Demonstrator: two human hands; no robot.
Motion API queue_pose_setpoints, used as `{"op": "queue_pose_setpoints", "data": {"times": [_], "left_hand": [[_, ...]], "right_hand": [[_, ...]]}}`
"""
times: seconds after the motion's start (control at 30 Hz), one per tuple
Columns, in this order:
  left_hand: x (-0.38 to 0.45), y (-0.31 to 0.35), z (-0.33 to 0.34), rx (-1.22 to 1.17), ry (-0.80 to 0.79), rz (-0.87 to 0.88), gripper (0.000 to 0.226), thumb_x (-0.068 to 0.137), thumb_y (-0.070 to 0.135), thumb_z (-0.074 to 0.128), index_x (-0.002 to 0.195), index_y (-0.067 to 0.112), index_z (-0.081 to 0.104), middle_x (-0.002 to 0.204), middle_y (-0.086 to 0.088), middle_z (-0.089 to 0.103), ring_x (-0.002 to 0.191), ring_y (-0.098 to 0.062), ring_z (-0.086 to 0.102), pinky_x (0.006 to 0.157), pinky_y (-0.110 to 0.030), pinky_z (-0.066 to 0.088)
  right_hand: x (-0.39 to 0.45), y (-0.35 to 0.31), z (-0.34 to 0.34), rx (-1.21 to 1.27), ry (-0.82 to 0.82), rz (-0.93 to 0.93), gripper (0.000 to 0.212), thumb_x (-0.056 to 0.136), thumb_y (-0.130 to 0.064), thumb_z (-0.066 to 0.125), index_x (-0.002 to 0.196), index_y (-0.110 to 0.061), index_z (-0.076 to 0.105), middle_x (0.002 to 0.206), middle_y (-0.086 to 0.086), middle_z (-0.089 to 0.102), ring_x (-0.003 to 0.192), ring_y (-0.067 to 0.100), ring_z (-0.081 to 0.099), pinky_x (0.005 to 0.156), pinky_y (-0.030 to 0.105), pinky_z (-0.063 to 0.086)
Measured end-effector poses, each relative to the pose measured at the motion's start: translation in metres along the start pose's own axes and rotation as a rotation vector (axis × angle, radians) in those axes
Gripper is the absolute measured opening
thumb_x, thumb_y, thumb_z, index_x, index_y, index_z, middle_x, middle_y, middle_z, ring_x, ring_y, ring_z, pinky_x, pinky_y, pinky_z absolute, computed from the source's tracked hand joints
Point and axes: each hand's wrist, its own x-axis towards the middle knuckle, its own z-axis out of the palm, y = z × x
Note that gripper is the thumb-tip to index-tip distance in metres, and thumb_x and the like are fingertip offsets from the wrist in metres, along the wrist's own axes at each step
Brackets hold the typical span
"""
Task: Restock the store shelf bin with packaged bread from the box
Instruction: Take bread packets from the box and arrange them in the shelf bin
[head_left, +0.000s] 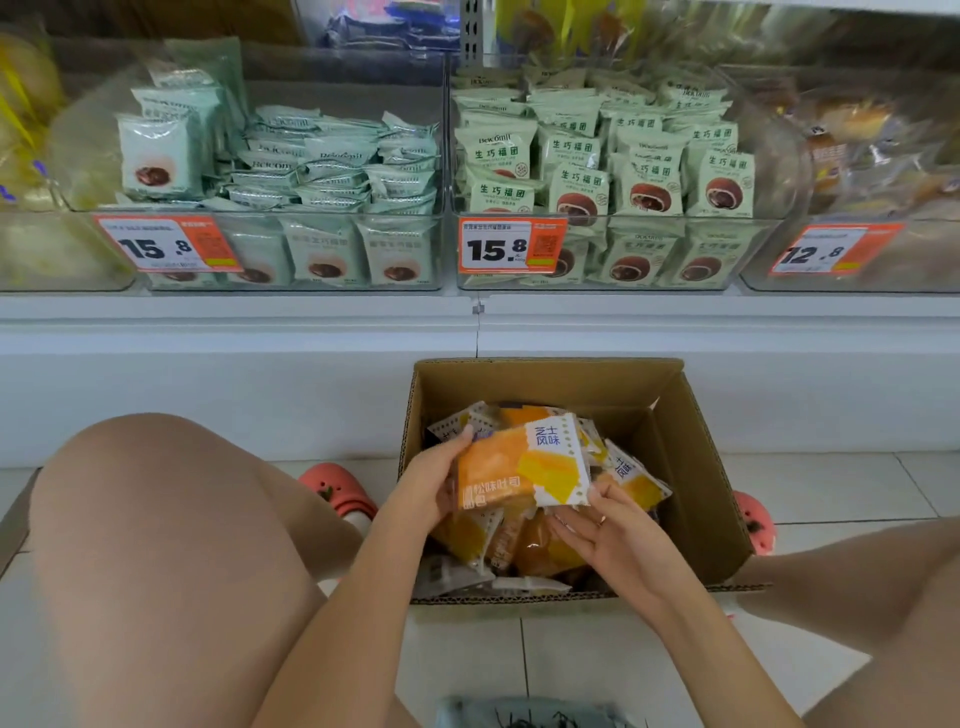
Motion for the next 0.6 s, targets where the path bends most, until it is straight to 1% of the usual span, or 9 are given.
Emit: {"op": "queue_pose_setpoints", "data": {"times": [0.07,0.1,0.13,0.2,0.3,0.37,0.47,0.53,0.6], "left_hand": [[0.0,0.006,-0.002,-0.045,-0.02,0.088,0.043,0.083,0.036,0.069,0.117,0.011,0.062,0.108,-0.015,0.069,0.099,-0.032,0.066,0.081,-0.046,0.056],[-0.002,0.008,0.0,-0.046,-0.028,0.128,0.039,0.084,0.037,0.067,0.115,0.013,0.065,0.112,-0.014,0.068,0.104,-0.032,0.064,0.086,-0.046,0.054],[-0.004,0.01,0.001,-0.039,-0.037,0.164,0.033,0.086,0.037,0.064,0.112,0.017,0.068,0.113,-0.013,0.068,0.108,-0.032,0.063,0.089,-0.046,0.053],[-0.006,0.011,0.005,-0.024,-0.04,0.208,0.026,0.092,0.038,0.057,0.107,0.022,0.071,0.112,-0.011,0.069,0.111,-0.032,0.061,0.093,-0.047,0.051],[-0.016,0.014,0.01,0.02,-0.035,0.287,0.027,0.096,0.039,0.05,0.108,0.026,0.071,0.106,-0.009,0.071,0.108,-0.03,0.063,0.092,-0.046,0.052],[-0.026,0.017,0.013,0.082,-0.043,0.357,0.028,0.096,0.039,0.048,0.111,0.028,0.069,0.106,-0.008,0.071,0.103,-0.028,0.065,0.086,-0.042,0.054],[-0.04,0.025,0.019,0.252,-0.058,0.491,0.029,0.097,0.039,0.046,0.114,0.029,0.067,0.098,-0.005,0.073,0.092,-0.019,0.068,0.074,-0.029,0.055],[-0.047,0.03,0.025,0.365,-0.064,0.603,0.028,0.096,0.038,0.047,0.11,0.027,0.069,0.094,-0.005,0.074,0.087,-0.015,0.069,0.075,-0.027,0.055],[-0.052,0.036,0.031,0.459,-0.065,0.707,0.025,0.096,0.036,0.049,0.101,0.027,0.072,0.095,-0.004,0.074,0.088,-0.015,0.069,0.082,-0.03,0.054]], "right_hand": [[-0.001,-0.001,-0.001,0.024,0.024,0.0,0.029,0.073,-0.019,0.071,0.093,-0.011,0.051,0.121,0.019,0.063,0.11,0.034,0.062,0.095,0.043,0.05],[-0.001,0.0,-0.001,0.028,0.034,0.0,0.04,0.07,-0.021,0.073,0.102,-0.012,0.051,0.12,0.019,0.064,0.11,0.033,0.063,0.094,0.044,0.051],[-0.002,0.0,-0.002,0.03,0.042,-0.004,0.044,0.071,-0.022,0.071,0.11,-0.013,0.052,0.118,0.018,0.065,0.109,0.033,0.063,0.092,0.043,0.051],[-0.003,0.0,-0.002,0.015,0.05,-0.016,0.04,0.079,-0.025,0.062,0.117,-0.016,0.052,0.115,0.016,0.067,0.107,0.03,0.065,0.087,0.04,0.054],[-0.002,-0.001,-0.004,-0.111,0.1,-0.048,0.038,0.088,-0.03,0.058,0.122,-0.017,0.05,0.113,0.012,0.069,0.103,0.026,0.067,0.082,0.037,0.054],[-0.001,-0.005,-0.004,-0.301,0.183,-0.109,0.045,0.085,-0.034,0.063,0.124,-0.019,0.047,0.12,0.009,0.065,0.101,0.024,0.068,0.085,0.04,0.054],[0.001,-0.024,0.002,-0.677,0.274,-0.33,0.063,0.081,-0.028,0.071,0.133,-0.028,0.036,0.14,0.002,0.046,0.117,0.018,0.055,0.092,0.036,0.051],[0.004,-0.047,0.013,-0.876,0.255,-0.494,0.077,0.077,-0.025,0.075,0.139,-0.031,0.03,0.144,-0.003,0.037,0.125,0.014,0.044,0.099,0.032,0.041],[0.006,-0.074,0.03,-1.126,0.191,-0.595,0.083,0.073,-0.03,0.078,0.14,-0.035,0.03,0.142,-0.014,0.036,0.127,0.006,0.037,0.102,0.028,0.033]]}}
